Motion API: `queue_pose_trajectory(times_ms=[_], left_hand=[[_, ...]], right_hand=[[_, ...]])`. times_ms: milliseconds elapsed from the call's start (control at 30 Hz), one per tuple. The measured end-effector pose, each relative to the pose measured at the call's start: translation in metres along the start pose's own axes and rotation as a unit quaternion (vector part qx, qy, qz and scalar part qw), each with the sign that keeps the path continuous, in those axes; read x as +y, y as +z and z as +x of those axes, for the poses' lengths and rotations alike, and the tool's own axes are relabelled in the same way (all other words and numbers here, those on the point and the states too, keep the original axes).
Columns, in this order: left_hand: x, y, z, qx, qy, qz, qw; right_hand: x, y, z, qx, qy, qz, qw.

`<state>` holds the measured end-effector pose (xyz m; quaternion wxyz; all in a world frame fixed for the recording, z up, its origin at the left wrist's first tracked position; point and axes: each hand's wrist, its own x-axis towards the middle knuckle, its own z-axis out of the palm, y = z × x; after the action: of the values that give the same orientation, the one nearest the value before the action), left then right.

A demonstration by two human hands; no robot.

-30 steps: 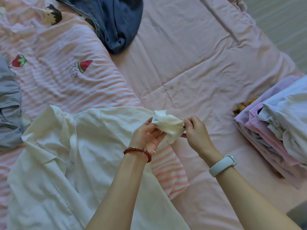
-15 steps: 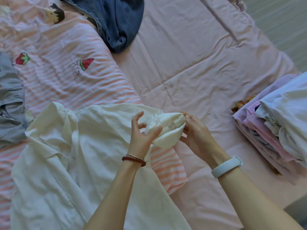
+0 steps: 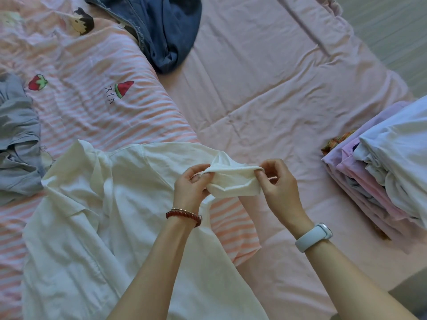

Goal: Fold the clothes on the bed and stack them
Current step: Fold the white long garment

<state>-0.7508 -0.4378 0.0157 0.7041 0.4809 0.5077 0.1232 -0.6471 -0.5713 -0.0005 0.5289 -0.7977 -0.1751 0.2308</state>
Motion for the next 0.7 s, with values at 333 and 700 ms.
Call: queue_pose_trajectory(times_ms=[333,700], left_hand=[[-0.004,0.004,-0.005,-0.102,-0.135,-0.167,0.971],[-0.010,0.007,-0.008,0.004,0.207,0.217,0.954]], right_hand=[[-0.010,-0.009,0.010,-0.073,0.314,0.334,0.886],[-0.005,-0.002,0.002,-0.087,0.232,0.405,0.880]])
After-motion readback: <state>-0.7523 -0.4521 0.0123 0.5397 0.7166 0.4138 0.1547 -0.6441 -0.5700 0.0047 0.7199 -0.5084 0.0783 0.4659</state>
